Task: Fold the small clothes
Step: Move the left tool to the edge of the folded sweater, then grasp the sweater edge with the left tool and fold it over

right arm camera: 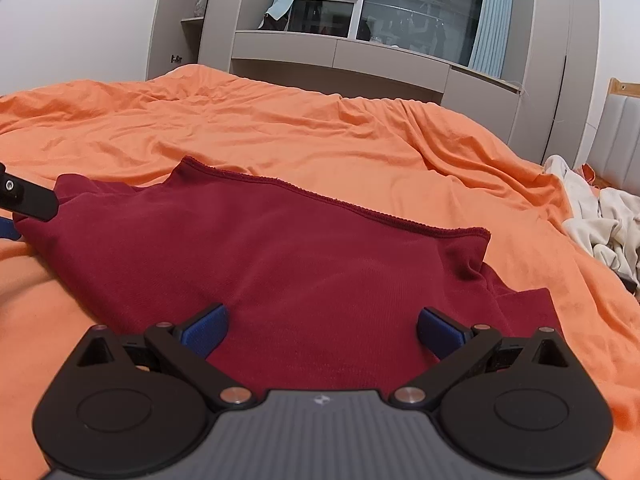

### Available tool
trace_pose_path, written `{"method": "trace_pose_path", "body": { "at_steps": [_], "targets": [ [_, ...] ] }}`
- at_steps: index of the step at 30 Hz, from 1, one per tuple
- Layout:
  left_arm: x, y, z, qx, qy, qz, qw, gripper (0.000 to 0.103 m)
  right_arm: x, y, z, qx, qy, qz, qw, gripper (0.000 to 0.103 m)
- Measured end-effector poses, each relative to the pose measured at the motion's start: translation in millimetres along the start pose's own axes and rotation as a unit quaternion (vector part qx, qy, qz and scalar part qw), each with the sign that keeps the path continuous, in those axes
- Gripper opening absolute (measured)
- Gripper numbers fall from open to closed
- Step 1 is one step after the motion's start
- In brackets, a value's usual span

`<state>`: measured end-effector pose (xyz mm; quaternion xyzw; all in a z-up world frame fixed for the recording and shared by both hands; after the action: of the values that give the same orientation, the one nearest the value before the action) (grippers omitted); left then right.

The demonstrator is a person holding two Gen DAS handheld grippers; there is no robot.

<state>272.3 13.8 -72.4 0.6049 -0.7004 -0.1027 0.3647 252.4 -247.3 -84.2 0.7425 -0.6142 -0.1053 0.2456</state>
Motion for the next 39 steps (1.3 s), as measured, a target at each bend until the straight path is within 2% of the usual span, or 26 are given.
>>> {"method": "trace_pose_path", "body": {
  "at_steps": [6,12,20,23,28,31,39],
  "targets": [
    [0,0,0,0.0,0.002,0.001,1.0,0.102,-1,10,-10,0.031,0.007,-0.007,0.999,0.103],
    [0,0,1,0.0,0.001,0.0,1.0,0.102,-16,-4,-5,0.0,0.042,-0.005,0.999,0.103],
    [1,-3,1,-0.002,-0.002,-0.01,0.9999,0.102,-19,-4,1,0.012,0.043,-0.003,0.999,0.103],
    [1,-4,-3,-0.002,0.021,-0.013,0.9997,0.102,-19,-4,2,0.014,0.041,-0.004,0.999,0.103],
    [-1,-3,-9,0.014,0.085,0.02,0.9961,0.101,-17,-3,3,0.016,0.038,-0.006,0.999,0.103],
    [0,-8,-9,0.019,0.094,0.013,0.9953,0.095,-16,-3,3,0.016,0.037,-0.006,0.999,0.103],
    [-16,-24,-14,0.031,0.15,-0.025,0.9879,0.07,-17,-3,3,0.017,0.037,-0.006,0.999,0.103]
  ]
}}
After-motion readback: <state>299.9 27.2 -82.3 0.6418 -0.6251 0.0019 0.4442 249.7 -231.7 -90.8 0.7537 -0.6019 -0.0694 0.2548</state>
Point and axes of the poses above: each gripper's, at about its wrist camera, not at the fingertips, and y roughly against the way its jaws point, x to its right, z to its underside, the point moved 3 cm from there along -y, roughly the way its jaws point, and after that the axes turned 4 degrees about -z, right-handed, at the moved point
